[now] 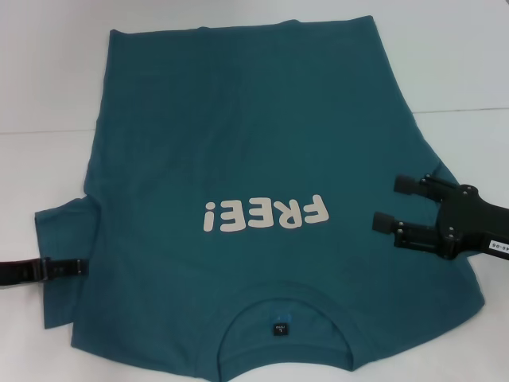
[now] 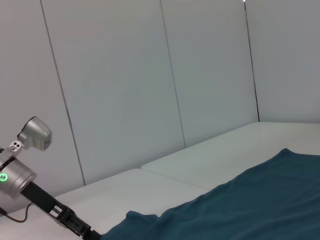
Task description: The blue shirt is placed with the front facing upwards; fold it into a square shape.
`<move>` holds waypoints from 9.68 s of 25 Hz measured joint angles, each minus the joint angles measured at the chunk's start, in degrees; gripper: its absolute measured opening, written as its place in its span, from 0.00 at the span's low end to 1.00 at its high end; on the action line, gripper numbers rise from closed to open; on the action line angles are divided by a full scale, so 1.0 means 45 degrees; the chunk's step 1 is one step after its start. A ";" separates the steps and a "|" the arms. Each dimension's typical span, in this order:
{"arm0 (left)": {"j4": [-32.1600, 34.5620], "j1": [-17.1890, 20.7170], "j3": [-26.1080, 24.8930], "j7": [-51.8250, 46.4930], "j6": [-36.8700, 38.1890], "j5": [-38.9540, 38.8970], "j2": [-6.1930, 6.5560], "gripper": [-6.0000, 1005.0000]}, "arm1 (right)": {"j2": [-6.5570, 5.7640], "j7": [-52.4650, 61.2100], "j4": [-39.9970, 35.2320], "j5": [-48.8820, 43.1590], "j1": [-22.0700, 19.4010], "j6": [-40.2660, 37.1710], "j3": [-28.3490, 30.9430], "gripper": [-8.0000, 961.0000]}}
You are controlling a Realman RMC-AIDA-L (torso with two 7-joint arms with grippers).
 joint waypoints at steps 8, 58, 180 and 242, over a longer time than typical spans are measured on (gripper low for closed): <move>-0.0498 -0.0378 0.0087 0.0406 0.0055 0.0176 0.0126 0.83 | 0.0000 0.0000 0.0001 -0.0020 0.0041 0.0101 -0.0020 0.95; -0.0562 -0.1002 0.0109 0.1679 -0.0019 0.0384 0.1135 0.06 | 0.0058 0.0351 0.0020 0.0060 -0.0002 -0.0285 0.0080 0.95; 0.1257 -0.2738 0.1207 -0.2850 -0.0712 0.2318 -0.0382 0.65 | 0.0117 0.0663 0.0000 -0.0656 -0.0140 -0.0453 0.0100 0.94; -0.0352 -0.0441 0.3253 1.0306 -0.0142 -0.5474 -0.0488 0.86 | -0.0402 1.3644 -0.6123 -0.3008 -0.0545 0.1009 0.0763 0.94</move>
